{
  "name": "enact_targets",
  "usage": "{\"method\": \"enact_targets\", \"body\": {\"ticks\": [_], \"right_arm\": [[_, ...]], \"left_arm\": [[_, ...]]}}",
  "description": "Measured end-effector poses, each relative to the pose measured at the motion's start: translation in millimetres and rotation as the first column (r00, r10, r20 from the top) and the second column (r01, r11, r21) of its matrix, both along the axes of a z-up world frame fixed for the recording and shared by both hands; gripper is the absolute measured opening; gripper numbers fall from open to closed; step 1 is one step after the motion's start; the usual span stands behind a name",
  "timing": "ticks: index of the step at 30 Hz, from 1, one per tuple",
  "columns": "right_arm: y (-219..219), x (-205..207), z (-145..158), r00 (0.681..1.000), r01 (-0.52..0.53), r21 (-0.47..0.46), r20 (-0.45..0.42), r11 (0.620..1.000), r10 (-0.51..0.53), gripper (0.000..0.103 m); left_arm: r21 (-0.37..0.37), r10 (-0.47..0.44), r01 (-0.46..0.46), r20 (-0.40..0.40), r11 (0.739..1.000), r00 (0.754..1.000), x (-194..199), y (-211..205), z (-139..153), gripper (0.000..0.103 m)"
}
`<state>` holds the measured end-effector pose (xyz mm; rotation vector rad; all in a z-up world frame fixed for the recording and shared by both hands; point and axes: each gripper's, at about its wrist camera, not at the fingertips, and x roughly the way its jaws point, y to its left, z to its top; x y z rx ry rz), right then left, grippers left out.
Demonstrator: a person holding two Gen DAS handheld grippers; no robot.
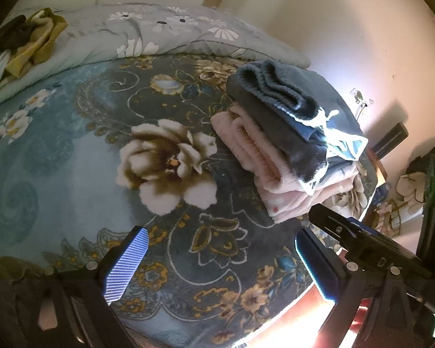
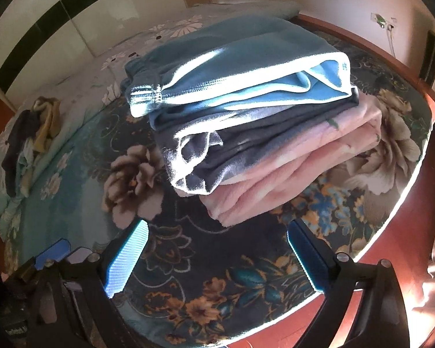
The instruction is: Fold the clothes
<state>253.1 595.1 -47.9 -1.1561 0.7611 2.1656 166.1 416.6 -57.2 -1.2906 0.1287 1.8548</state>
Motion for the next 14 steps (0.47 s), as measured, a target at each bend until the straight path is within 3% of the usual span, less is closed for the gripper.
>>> {"method": "enact_targets", "body": {"ticks": [4, 8, 14], "right_arm": [[-5.7, -4.1, -3.4, 1.000, 0.003, 0.000, 0.012, 1.000, -0.003, 0.098], [-7.2, -4.2, -3.6, 1.000, 0.020, 0.006, 0.022, 1.000, -0.020, 0.098], [-10.2, -5.8, 0.5, 0.998, 0.034, 0.027, 0.042, 0.999, -0.035, 0.098]], "left_arm": [[0.001, 0.014, -0.015, 0.041, 1.000, 0.999, -4.6, -1.3, -6.2, 0.103], [0.008, 0.048, -0.048, 0.026, 0.999, 0.999, -5.2, -4.9, -6.0, 0.103], [0.012, 0.027, -0.027, 0.041, 1.000, 0.999, -6.0, -3.4, -7.1, 0.103]]}}
